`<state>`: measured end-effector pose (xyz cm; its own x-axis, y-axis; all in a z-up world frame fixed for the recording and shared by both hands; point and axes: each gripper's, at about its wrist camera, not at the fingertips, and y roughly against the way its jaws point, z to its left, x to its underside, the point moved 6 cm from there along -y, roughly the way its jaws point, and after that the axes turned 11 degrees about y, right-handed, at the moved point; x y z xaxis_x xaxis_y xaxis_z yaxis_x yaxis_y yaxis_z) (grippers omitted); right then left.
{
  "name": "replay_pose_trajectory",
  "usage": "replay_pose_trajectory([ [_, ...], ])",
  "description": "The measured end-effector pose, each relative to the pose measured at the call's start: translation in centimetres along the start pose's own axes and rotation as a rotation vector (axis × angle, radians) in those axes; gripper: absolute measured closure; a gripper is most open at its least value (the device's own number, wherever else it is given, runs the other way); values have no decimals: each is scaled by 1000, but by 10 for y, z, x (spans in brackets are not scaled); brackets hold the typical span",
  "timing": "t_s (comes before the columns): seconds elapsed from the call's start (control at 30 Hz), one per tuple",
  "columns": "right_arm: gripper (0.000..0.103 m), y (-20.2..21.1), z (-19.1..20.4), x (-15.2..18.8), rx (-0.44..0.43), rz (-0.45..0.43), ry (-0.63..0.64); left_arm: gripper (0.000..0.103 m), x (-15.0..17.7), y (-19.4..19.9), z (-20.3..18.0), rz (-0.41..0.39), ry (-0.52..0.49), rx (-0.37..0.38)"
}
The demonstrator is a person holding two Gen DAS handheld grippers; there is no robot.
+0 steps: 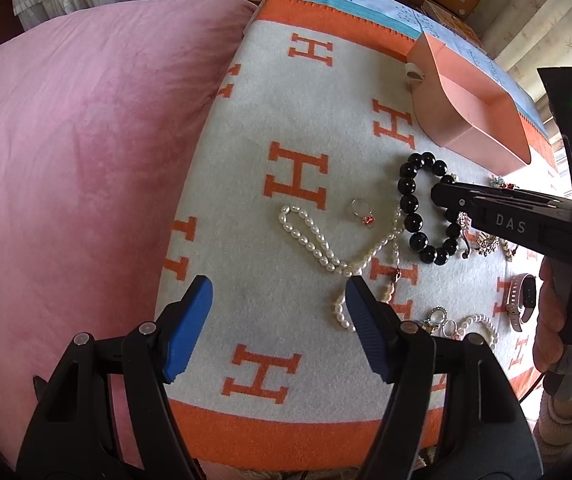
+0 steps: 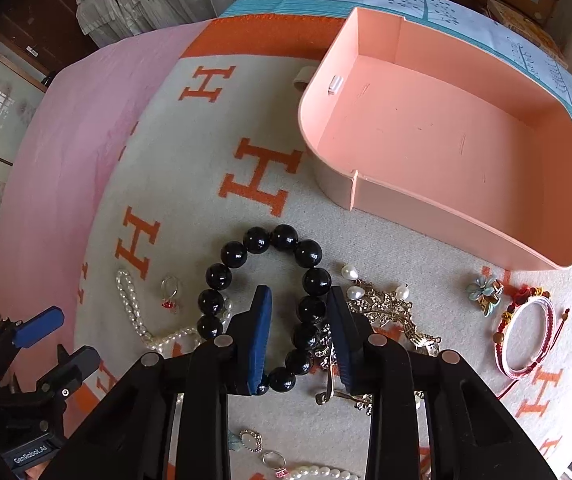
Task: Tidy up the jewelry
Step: 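Lower the right gripper onto the black bead bracelet and close it, then lift the black bead bracelet with the right gripper while the left gripper grasps the pearl necklace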
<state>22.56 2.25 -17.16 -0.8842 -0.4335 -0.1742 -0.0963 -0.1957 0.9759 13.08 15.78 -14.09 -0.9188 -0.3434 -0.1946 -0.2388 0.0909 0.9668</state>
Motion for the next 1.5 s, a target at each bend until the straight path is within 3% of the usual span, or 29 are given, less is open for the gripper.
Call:
replay_pose_trajectory([
  [0.2, 73, -8, 13, -5, 82, -1, 67, 36, 2, 3, -10, -15, -59, -18],
  [0.3, 82, -12, 15, -7, 117, -9, 80, 36, 3, 0, -19, 1, -118, -34],
  [0.43, 87, -13, 7, -7, 62, -13, 30, 36, 8, -13, -38, 78, -219, -43],
  [0.5, 88, -14, 3, -8, 28, -19, 2, 36, 8, -17, -43, 101, -219, -56],
  [0.63, 88, -17, 2, -9, 15, -33, -4, 36, 3, -21, -44, 141, -106, -25],
  [0.87, 88, -16, 2, -3, 12, -51, -7, 36, -4, -27, -37, 132, 110, -11],
  [1.0, 88, -11, 5, 1, -15, -61, -11, 55, -2, -40, -30, 181, 200, -15],
  [1.1, 88, -3, 4, 5, -24, -76, 3, 58, -2, -46, -28, 196, 267, -6],
  [1.23, 88, 12, -4, 22, -45, -82, 11, 58, -6, -49, -30, 180, 307, 3],
  [1.43, 88, 13, -13, 28, -84, -83, 2, 60, -10, -52, -36, 164, 304, -40],
  [1.5, 88, 13, -15, 29, -100, -88, -4, 80, -12, -51, -34, 155, 278, -56],
])
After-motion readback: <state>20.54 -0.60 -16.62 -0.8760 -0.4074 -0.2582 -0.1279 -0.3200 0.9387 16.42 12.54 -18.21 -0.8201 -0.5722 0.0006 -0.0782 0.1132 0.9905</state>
